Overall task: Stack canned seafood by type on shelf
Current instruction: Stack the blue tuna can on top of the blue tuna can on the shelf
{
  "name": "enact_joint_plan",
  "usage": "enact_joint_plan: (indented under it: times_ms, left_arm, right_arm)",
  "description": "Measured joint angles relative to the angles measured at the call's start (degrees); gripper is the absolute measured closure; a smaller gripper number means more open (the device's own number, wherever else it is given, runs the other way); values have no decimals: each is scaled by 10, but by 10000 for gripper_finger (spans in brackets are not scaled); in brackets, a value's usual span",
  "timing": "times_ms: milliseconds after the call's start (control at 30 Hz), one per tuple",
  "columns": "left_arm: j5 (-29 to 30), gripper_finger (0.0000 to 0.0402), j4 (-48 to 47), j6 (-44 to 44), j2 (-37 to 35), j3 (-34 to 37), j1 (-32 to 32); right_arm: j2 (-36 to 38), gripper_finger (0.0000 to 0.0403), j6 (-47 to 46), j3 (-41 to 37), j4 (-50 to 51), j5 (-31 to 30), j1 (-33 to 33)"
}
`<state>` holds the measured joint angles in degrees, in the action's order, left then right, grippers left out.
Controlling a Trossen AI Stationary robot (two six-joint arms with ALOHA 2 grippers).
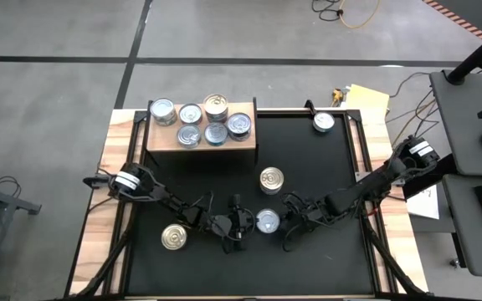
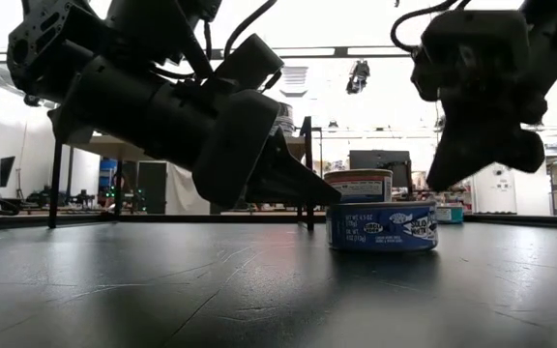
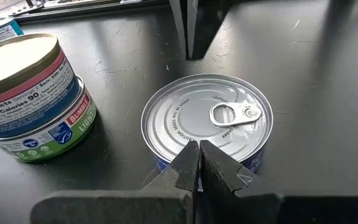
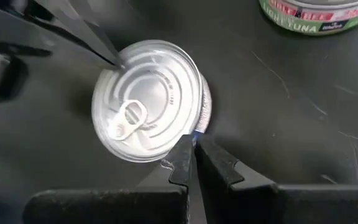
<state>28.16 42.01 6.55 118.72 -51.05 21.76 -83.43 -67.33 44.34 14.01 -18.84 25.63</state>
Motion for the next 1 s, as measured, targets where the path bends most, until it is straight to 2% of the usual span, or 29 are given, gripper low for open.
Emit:
enact_joint_plan:
  times_ms: [233, 400, 700, 833, 1000]
  left_arm:
    - [2, 401, -3, 0, 0, 0, 4]
    - [2, 401, -7, 0, 0, 1, 5]
    - [0, 401, -9, 0, 0, 1, 6]
    - [0, 401, -11, 0, 0, 1, 7]
    - [-1, 401, -12, 0, 0, 1, 7]
  right_arm:
    - [34, 390, -7, 0, 1, 10, 0]
    - [34, 390, -12, 0, 9, 38, 0]
    - [31, 388, -21, -1, 8, 39, 0]
    - [24, 358, -21, -2, 8, 36, -1]
    - [19, 282, -24, -2, 7, 9, -1]
